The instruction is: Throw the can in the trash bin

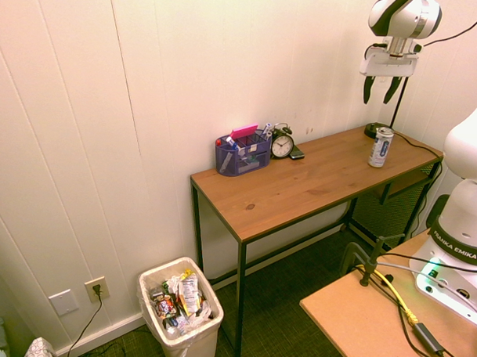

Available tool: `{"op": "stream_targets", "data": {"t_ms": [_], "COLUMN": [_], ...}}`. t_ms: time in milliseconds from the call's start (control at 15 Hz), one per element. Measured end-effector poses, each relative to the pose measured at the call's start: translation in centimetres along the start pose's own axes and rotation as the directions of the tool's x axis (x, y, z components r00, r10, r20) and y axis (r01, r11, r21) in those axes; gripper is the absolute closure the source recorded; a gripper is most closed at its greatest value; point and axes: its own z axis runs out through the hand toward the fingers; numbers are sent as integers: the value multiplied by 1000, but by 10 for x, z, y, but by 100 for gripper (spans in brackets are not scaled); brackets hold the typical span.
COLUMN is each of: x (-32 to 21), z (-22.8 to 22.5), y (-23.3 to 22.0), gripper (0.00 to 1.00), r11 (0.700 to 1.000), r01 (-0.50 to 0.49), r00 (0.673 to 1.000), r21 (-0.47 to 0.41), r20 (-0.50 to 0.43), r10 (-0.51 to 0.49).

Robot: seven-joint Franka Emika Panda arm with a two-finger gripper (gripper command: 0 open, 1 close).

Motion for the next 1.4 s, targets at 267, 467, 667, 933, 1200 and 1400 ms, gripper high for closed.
{"op": "stream_targets", "data": {"t_ms": [267,467,667,933,1200,1400], "x": [19,31,34,31,29,24], "z": [47,61,71,100,111,114], "y": [-3,9,19,25,34,37], "gripper": [0,0,0,0,0,0], "r11": [998,996,995,990,985,980], "r01": [3,0,3,19,47,66], "r00": [999,999,998,994,989,982], "r21": [-65,-84,-102,-140,-165,-186], "r20": [41,43,63,109,147,186], "r10": [-1,4,4,-4,-22,-30]}}
